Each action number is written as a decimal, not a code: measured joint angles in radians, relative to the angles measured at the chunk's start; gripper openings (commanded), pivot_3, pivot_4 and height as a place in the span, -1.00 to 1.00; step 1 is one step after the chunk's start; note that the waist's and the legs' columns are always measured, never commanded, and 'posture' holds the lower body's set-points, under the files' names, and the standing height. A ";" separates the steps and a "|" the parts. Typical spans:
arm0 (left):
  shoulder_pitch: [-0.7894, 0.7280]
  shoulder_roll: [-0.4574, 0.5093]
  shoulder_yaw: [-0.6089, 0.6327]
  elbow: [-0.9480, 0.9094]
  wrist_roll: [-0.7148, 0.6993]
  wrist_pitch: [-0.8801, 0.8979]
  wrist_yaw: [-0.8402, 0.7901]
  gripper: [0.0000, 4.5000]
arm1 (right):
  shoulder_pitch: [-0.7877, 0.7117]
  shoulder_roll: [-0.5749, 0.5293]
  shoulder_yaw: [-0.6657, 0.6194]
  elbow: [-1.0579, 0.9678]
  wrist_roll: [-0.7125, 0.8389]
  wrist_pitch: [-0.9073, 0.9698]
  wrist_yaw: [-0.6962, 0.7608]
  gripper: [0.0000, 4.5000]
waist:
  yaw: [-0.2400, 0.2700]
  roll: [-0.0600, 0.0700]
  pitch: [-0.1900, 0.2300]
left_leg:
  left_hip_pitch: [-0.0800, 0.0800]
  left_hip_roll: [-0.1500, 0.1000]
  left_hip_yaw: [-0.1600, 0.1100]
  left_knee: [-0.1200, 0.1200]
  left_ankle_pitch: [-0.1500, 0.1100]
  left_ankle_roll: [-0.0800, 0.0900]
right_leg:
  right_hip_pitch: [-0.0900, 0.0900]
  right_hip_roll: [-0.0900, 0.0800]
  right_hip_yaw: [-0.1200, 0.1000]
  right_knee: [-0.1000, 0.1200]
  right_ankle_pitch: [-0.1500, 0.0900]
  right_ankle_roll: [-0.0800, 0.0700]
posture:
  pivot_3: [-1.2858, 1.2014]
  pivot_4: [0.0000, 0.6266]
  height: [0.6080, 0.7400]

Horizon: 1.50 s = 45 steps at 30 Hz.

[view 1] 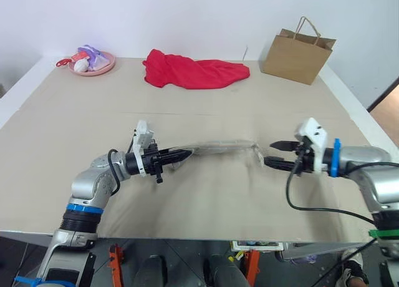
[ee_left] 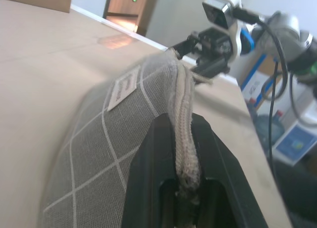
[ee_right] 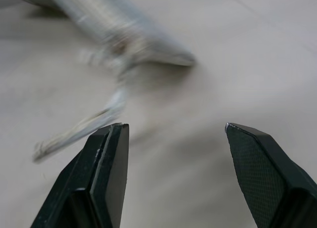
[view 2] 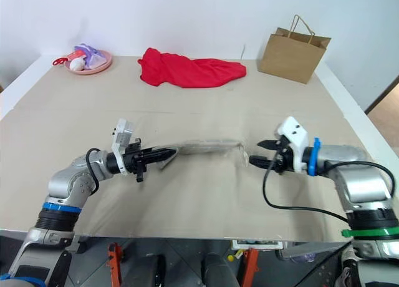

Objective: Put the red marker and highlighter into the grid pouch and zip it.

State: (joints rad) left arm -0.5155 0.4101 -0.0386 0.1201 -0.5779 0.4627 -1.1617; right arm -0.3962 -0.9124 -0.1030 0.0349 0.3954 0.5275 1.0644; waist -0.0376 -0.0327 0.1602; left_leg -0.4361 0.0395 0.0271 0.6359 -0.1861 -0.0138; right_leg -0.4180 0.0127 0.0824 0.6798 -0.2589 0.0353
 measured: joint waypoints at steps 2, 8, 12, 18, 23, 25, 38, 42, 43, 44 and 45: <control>-0.018 -0.001 -0.021 0.018 0.029 -0.048 -0.035 -1.00 | 0.027 -0.008 -0.064 -0.010 0.023 0.000 0.001 0.54 | 0.004 0.000 0.000 | 0.000 -0.001 0.000 0.000 0.000 0.000 | 0.000 -0.001 0.000 0.000 0.000 0.000 | 0.03 -0.52 1.00; -0.115 -0.033 -0.131 0.161 0.180 -0.356 -0.207 -1.00 | 0.167 -0.009 -0.229 -0.134 0.104 0.052 -0.036 0.54 | 0.007 0.001 -0.001 | 0.002 -0.001 0.000 0.000 0.000 0.000 | 0.002 0.000 0.001 0.000 -0.002 0.003 | 0.03 -0.52 1.00; -0.136 -0.080 -0.171 0.293 0.258 -0.552 -0.255 -1.00 | 0.209 0.011 -0.251 -0.197 0.127 0.085 -0.082 0.54 | 0.006 0.001 -0.001 | 0.003 -0.001 0.001 0.000 0.000 0.000 | 0.003 0.000 0.002 0.000 -0.001 0.003 | 0.03 -0.52 1.00; -0.136 -0.073 -0.218 0.323 0.298 -0.515 -0.302 0.09 | 0.233 0.014 -0.251 -0.234 0.132 0.100 -0.116 0.57 | 0.004 0.001 -0.001 | 0.003 -0.001 0.000 0.000 0.000 0.000 | 0.003 0.000 0.002 0.000 -0.001 0.004 | 0.03 -0.52 1.00; -0.089 -0.061 -0.132 0.102 0.130 -0.147 -0.174 0.58 | 0.225 0.013 -0.249 -0.225 0.129 0.101 -0.120 0.57 | 0.004 0.001 0.000 | 0.002 -0.001 -0.001 0.001 0.000 0.001 | 0.002 0.000 0.000 0.000 -0.002 0.004 | 0.03 -0.52 1.00; -0.089 -0.017 -0.031 0.014 0.027 0.050 -0.065 0.58 | 0.224 0.013 -0.249 -0.221 0.129 0.101 -0.125 0.57 | 0.000 0.001 0.000 | 0.004 0.000 -0.001 0.000 0.000 0.001 | 0.003 0.000 0.000 0.001 -0.002 0.004 | 0.03 -0.52 1.00; 0.262 0.083 0.520 -0.049 -0.050 0.229 0.614 0.58 | 0.292 0.221 -0.271 -0.101 0.116 0.046 -0.280 0.57 | -0.010 0.000 0.000 | 0.013 0.004 0.000 -0.002 -0.002 -0.001 | 0.010 0.000 0.004 0.000 -0.003 0.003 | 0.03 -0.52 1.00; 0.343 0.083 0.563 -0.073 -0.007 0.185 0.698 0.58 | 0.305 0.245 -0.253 -0.138 0.129 0.059 -0.292 0.57 | 0.002 -0.001 0.001 | 0.012 0.005 0.001 -0.001 -0.001 -0.001 | 0.011 -0.003 0.000 0.000 -0.003 0.002 | 0.03 -0.52 1.00; 0.344 0.084 0.564 -0.082 0.001 0.177 0.710 0.58 | 0.298 0.245 -0.251 -0.139 0.129 0.059 -0.297 0.57 | 0.007 -0.001 0.001 | 0.012 0.005 0.002 -0.001 0.000 -0.001 | 0.011 -0.003 0.000 0.000 -0.003 0.002 | 0.03 -0.52 1.00; 0.344 0.086 0.561 -0.091 0.007 0.170 0.715 0.58 | 0.284 0.245 -0.250 -0.138 0.129 0.059 -0.302 0.57 | 0.010 -0.001 0.001 | 0.012 0.005 0.003 -0.001 0.001 0.000 | 0.011 -0.004 0.000 0.000 -0.005 -0.002 | 0.03 -0.52 1.00; 0.343 0.090 0.556 -0.092 0.009 0.167 0.714 0.58 | 0.272 0.244 -0.250 -0.137 0.129 0.059 -0.303 0.57 | 0.011 -0.001 0.001 | 0.012 0.005 0.004 -0.001 0.001 0.000 | 0.011 -0.004 0.001 0.000 -0.004 -0.003 | 0.03 -0.52 1.00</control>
State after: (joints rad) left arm -0.1725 0.4998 0.5170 0.0277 -0.5690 0.6297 -0.4475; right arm -0.1242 -0.6682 -0.3533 -0.1019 0.5242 0.5862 0.7616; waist -0.0266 -0.0336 0.1610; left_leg -0.4240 0.0443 0.0308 0.6350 -0.1849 -0.0139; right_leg -0.4068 0.0083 0.0831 0.6799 -0.2634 0.0323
